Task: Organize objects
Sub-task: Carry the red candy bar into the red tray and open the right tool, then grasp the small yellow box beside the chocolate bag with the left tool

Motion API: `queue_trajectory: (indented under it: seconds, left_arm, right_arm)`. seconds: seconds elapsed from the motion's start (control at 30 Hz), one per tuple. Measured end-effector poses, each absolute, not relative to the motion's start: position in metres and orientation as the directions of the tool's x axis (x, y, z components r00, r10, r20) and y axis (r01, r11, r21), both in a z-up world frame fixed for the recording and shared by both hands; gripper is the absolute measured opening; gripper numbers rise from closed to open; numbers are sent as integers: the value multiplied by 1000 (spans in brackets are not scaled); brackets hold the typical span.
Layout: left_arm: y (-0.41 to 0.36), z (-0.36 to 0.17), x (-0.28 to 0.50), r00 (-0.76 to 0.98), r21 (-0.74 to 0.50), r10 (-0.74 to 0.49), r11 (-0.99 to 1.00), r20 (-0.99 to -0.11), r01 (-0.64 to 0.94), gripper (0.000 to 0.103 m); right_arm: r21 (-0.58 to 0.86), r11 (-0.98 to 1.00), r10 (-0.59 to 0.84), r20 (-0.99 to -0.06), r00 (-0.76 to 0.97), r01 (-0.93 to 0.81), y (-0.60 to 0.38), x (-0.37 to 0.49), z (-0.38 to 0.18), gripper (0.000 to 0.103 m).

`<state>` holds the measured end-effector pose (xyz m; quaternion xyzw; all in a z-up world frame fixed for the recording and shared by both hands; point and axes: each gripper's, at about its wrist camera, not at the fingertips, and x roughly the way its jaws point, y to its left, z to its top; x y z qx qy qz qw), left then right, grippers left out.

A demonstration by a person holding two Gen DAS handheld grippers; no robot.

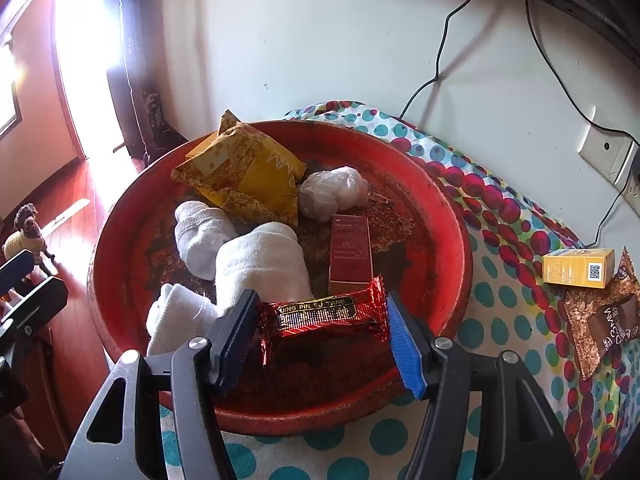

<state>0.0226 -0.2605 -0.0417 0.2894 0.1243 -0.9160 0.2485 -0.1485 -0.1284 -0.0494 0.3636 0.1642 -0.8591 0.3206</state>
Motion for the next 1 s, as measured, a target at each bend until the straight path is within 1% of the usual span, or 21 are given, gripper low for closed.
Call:
queue_trajectory:
  seconds: [0.13, 0.17, 0.2, 0.27, 0.3, 0.43, 0.47, 0.6, 0.73, 0.83, 0.93, 1.0]
  left_arm:
    - [-259, -42, 22, -708, -78, -386, -846, -592, 527, 87]
    - [-258, -42, 21, -708, -75, -384, -849, -593, 524, 87]
    - [-257, -43, 21, -707, -72, -382, -851, -595, 521, 87]
    - [-255, -43, 20, -707, -67, -380, -854, -596, 515, 87]
    - [-254, -43, 19, -706, -63, -381, -855, -597, 514, 87]
    - [-251, -41, 20, -718, -62, -378, -861, -584, 504, 87]
    - [-249, -40, 20, -724, -60, -376, -866, -578, 497, 87]
    - [-237, -41, 16, -745, -67, -329, -892, -581, 446, 87]
    - [-212, -44, 10, -762, -32, -310, -917, -568, 397, 87]
    - [-188, -46, 3, -782, -24, -267, -941, -563, 338, 87]
    - [-157, -49, -11, -782, -3, -218, -963, -584, 271, 87]
    - [-132, -47, -22, -795, 3, -183, -975, -579, 222, 87]
  right_arm:
    - [-44, -750, -431, -724, -538, 660, -124, -149, -49, 63]
    - [-42, -754, -431, -720, -543, 655, -122, -149, -48, 70]
    - [-45, -760, -428, -716, -552, 648, -121, -148, -47, 84]
    - [-54, -767, -437, -686, -582, 639, -115, -143, -40, 97]
    - [-59, -765, -445, -672, -592, 641, -113, -141, -35, 99]
    - [-80, -793, -426, -636, -644, 604, -95, -144, -8, 99]
    - [-89, -812, -403, -629, -665, 577, -84, -148, -3, 101]
    - [-177, -887, -227, -639, -735, 428, -17, -173, -15, 102]
    - [-142, -964, -78, -654, -753, 224, 79, -195, -36, 102]
    - [-99, -993, 14, -669, -743, 70, 145, -208, -46, 103]
    - [-43, -999, 46, -677, -734, -23, 189, -217, -48, 103]
    - [-34, -999, 53, -682, -730, -41, 204, -224, -49, 103]
